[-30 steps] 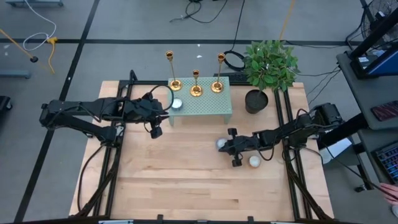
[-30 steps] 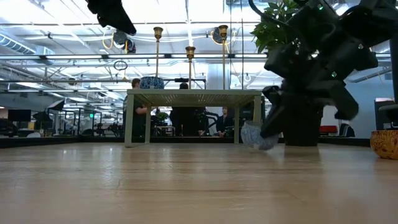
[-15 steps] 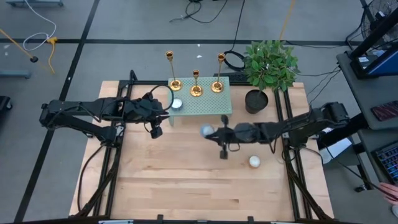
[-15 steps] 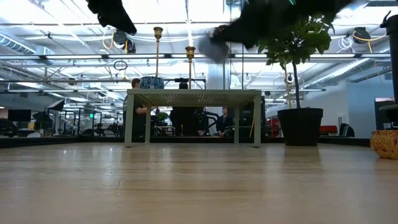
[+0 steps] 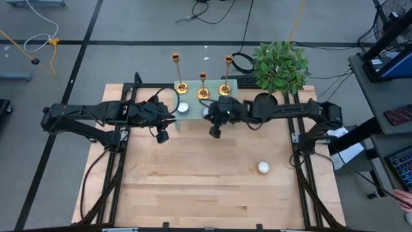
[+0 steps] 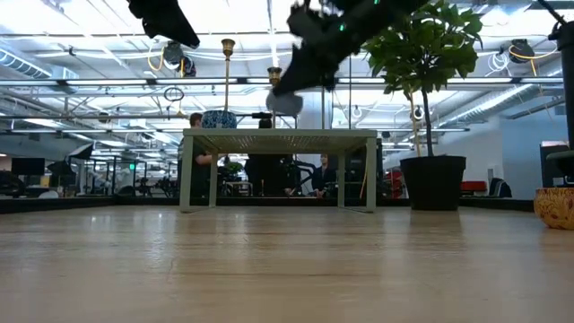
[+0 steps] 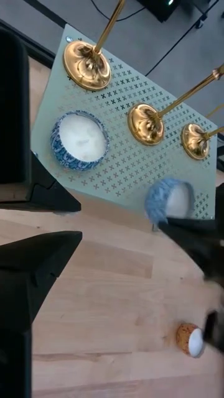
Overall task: Pick & Place candle stick holders
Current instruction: Put the blue scented candle on the shelf, then put the yellow scented candle on the shelf
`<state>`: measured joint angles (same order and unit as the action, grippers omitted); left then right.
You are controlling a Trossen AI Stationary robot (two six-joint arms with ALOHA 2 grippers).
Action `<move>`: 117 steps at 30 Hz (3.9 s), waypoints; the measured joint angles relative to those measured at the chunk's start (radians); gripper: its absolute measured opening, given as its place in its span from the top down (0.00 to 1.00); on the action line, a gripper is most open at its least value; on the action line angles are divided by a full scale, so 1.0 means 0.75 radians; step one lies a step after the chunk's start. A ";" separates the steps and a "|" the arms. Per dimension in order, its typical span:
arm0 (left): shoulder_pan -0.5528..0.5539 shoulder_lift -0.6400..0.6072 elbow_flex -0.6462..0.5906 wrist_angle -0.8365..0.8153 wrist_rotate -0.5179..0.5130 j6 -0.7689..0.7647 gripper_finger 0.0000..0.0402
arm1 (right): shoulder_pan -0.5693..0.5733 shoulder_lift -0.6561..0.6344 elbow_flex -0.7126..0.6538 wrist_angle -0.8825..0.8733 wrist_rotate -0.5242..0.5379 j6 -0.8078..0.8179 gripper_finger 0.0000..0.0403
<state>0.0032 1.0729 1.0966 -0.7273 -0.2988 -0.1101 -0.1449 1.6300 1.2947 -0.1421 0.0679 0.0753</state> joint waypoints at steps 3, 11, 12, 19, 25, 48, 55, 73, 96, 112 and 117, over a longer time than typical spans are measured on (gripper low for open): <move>0.000 0.000 0.000 0.000 0.000 0.000 0.83 | -0.058 0.044 0.001 0.019 -0.035 0.046 1.00; 0.000 0.000 0.000 -0.001 0.000 0.002 0.83 | -0.118 0.074 0.000 0.067 -0.099 0.057 1.00; 0.000 0.000 0.000 -0.001 0.000 0.002 0.83 | -0.122 0.074 0.000 0.067 -0.101 0.057 1.00; 0.000 0.000 0.000 -0.002 0.000 0.003 0.83 | -0.140 0.090 0.000 0.089 -0.131 0.055 0.99; 0.000 0.000 0.000 -0.002 0.000 0.003 0.83 | -0.140 0.134 0.001 0.109 -0.132 0.052 0.99; 0.000 0.000 0.000 -0.002 0.000 0.002 0.83 | -0.148 0.142 -0.001 0.181 -0.128 0.021 0.76; 0.000 0.001 0.000 -0.002 0.000 0.002 0.83 | -0.148 0.132 -0.001 0.183 -0.128 -0.021 0.66; 0.000 0.000 0.000 -0.004 0.014 -0.004 0.83 | 0.028 -0.143 -0.001 -0.352 -0.132 -0.245 0.58; 0.000 0.001 0.000 0.042 0.013 -0.070 0.83 | 0.747 -0.565 -0.680 -0.539 -0.133 0.478 0.58; 0.000 0.001 0.000 0.050 0.014 -0.113 0.83 | 1.021 -0.651 -0.939 -0.486 -0.123 0.621 0.61; 0.000 0.001 0.000 0.050 0.015 -0.126 0.83 | 1.025 -0.652 -0.970 -0.448 -0.107 0.579 0.67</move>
<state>0.0032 1.0733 1.0966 -0.6901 -0.2874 -0.2047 0.6239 1.1412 0.5673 -0.4779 -0.0125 0.5093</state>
